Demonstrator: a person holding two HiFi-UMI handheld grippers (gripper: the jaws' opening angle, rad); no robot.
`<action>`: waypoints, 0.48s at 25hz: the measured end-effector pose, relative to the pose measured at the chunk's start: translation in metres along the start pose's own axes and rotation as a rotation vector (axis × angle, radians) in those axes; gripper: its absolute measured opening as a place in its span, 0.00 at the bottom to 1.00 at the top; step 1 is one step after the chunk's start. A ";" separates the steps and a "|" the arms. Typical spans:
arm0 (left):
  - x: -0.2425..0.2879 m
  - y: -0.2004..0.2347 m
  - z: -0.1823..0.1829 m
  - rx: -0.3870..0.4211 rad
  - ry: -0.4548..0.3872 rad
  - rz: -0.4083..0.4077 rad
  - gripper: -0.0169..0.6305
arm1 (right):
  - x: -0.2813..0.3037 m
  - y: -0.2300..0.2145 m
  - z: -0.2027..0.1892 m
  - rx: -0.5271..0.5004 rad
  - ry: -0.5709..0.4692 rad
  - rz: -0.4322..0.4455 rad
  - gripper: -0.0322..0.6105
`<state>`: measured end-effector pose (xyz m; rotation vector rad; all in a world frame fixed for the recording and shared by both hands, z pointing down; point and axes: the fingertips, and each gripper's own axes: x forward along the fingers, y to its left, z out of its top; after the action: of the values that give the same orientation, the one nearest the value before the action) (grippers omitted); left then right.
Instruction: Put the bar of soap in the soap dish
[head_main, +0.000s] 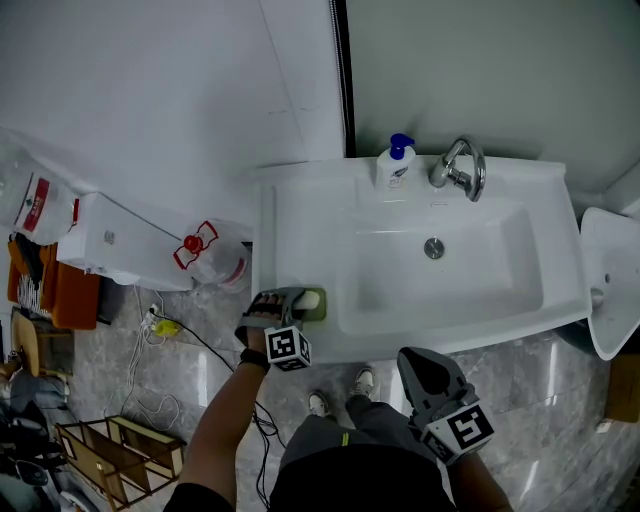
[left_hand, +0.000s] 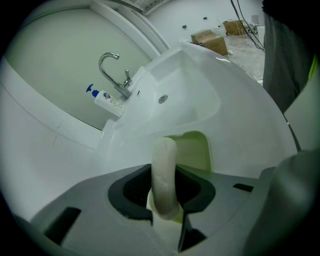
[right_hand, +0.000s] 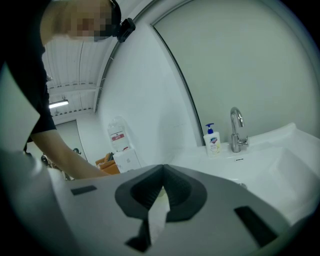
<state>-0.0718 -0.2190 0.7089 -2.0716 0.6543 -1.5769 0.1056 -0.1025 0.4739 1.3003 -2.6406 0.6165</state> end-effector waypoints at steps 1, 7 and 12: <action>0.000 0.000 -0.001 0.000 0.003 -0.002 0.21 | 0.000 0.000 0.000 0.002 0.000 0.001 0.07; -0.001 0.000 -0.004 -0.012 0.010 -0.016 0.21 | -0.002 0.003 -0.004 0.006 -0.001 -0.002 0.07; -0.001 -0.002 -0.003 -0.010 0.015 -0.034 0.23 | -0.005 0.003 -0.005 0.008 -0.011 -0.006 0.07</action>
<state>-0.0749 -0.2175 0.7100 -2.0903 0.6369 -1.6124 0.1065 -0.0949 0.4759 1.3163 -2.6447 0.6212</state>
